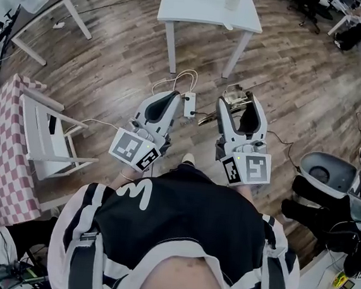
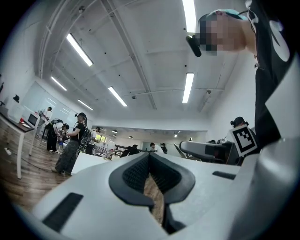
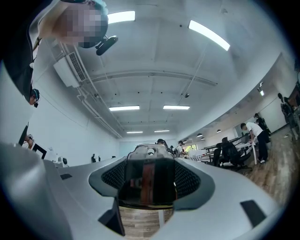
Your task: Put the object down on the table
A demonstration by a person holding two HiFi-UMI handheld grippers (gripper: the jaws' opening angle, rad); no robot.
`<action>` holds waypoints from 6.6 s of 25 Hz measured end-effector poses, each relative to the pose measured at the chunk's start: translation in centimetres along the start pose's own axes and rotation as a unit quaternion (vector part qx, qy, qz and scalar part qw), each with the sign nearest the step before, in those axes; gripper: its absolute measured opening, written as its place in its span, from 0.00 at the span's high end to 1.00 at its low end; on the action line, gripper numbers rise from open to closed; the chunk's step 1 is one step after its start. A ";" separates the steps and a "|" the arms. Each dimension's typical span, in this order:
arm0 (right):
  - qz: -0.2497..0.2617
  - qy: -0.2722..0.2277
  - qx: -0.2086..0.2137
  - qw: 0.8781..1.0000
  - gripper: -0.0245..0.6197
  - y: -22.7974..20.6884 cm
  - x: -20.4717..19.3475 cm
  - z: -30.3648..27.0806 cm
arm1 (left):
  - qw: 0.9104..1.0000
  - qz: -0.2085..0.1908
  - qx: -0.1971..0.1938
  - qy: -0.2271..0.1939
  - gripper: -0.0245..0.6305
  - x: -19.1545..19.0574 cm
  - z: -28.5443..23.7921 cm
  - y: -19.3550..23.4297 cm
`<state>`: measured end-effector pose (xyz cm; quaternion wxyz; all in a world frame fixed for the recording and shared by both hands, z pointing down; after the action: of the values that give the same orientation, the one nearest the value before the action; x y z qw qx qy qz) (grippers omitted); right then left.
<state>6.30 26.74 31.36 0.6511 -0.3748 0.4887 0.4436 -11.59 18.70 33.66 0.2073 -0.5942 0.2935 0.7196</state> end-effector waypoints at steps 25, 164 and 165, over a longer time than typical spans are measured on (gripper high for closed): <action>-0.023 0.017 0.037 0.999 0.51 -9.6 -0.9 -5.0 | 0.997 0.021 0.072 -0.009 0.96 -1.7 -7.5 2.4; 0.008 0.268 0.028 0.963 0.51 -38.5 -32.7 -55.2 | 0.976 0.006 0.209 0.062 0.96 -4.4 -32.2 35.9; 0.005 0.270 0.027 0.962 0.51 -38.6 -33.0 -55.3 | 0.976 0.006 0.210 0.063 0.96 -4.4 -32.1 36.0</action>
<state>21.64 -43.75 52.05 0.5027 -0.4602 0.6601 0.3158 -10.41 -29.23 40.44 0.3047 -0.5793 0.4542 0.6044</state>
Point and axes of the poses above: the fingertips, and each gripper's own axes: z backward along the fingers, y to its left, x out of its top, the point moved 6 cm from there along z, backward along the fingers, and after that the axes turned 15 degrees about x, right-handed, at the moved point
